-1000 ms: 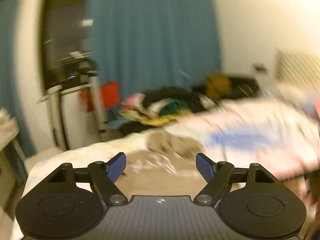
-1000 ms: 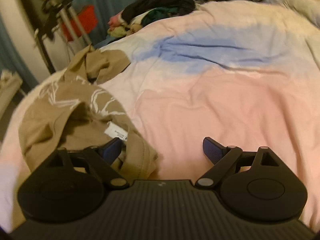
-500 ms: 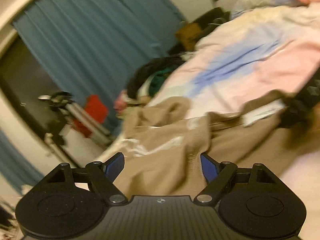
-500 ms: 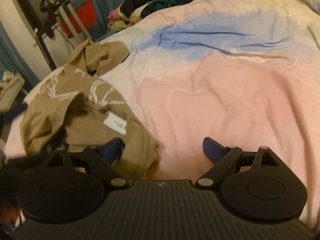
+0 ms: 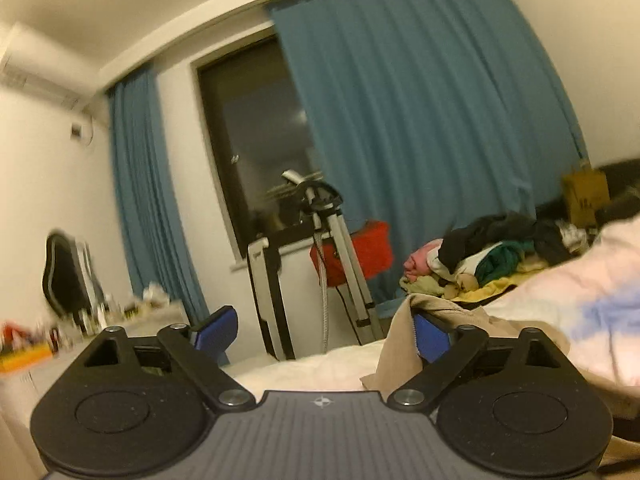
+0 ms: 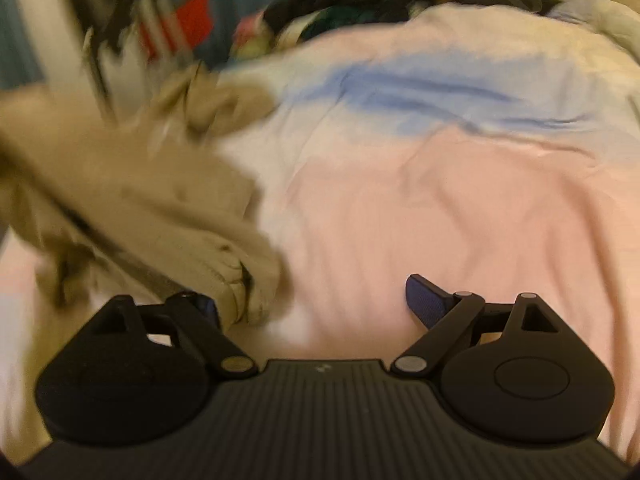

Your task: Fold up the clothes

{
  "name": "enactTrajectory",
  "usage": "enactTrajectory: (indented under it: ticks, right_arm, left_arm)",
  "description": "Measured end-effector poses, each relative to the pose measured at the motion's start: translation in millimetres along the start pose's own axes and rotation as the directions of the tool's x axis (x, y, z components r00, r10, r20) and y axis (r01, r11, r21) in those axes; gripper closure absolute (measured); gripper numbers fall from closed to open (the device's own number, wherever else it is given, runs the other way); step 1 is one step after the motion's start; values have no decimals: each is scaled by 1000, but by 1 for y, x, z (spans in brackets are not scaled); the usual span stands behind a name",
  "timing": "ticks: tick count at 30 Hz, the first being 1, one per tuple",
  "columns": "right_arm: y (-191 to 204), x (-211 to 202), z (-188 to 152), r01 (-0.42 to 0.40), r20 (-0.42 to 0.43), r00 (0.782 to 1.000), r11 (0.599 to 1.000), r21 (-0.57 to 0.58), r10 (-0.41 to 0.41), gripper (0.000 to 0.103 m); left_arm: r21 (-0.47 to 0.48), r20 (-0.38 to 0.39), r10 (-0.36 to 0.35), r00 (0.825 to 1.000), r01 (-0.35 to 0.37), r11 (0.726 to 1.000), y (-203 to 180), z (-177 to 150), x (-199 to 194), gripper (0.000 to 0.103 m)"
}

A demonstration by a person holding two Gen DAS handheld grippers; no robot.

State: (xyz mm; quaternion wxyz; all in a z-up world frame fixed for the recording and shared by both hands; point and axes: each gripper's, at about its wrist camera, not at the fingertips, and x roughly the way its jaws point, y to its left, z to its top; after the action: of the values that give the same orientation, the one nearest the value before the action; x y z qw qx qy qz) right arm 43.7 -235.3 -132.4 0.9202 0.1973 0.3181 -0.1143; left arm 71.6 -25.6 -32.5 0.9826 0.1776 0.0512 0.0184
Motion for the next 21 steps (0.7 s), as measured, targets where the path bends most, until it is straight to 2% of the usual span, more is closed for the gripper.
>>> enactTrajectory:
  ticks: [1, 5, 10, 13, 15, 18, 21]
  right_arm:
    - [-5, -7, 3, -5, 49, 999, 1000, 29, 3, 13]
    - [-11, -32, 12, 10, 218, 976, 998, 62, -23, 13]
    - [-5, -39, 22, 24, 303, 953, 999, 26, -31, 13]
    - [-6, -28, 21, 49, 265, 963, 999, 13, -51, 13]
    - [-7, -18, 21, 67, 231, 971, 998, 6, -66, 13]
    - [-9, -4, 20, 92, 179, 980, 996, -5, -90, 13]
    - [-10, 12, 18, 118, 115, 987, 993, -22, -114, 13]
  left_arm:
    - [-35, 3, 22, 1000, -22, 999, 7, 4, -1, 9]
    - [-25, -75, -9, 997, 7, 1000, 17, -4, -12, 9]
    - [-4, -176, -54, 983, 54, 999, 24, -16, -24, 9]
    - [38, -235, -77, 969, 88, 995, 11, -28, -21, 10]
    - [101, -258, -53, 965, 82, 992, -1, -38, -16, 10]
    - [195, -313, -7, 950, 72, 978, -19, -57, -4, 10]
    - [161, -315, 25, 949, 27, 987, -15, -59, 2, 10]
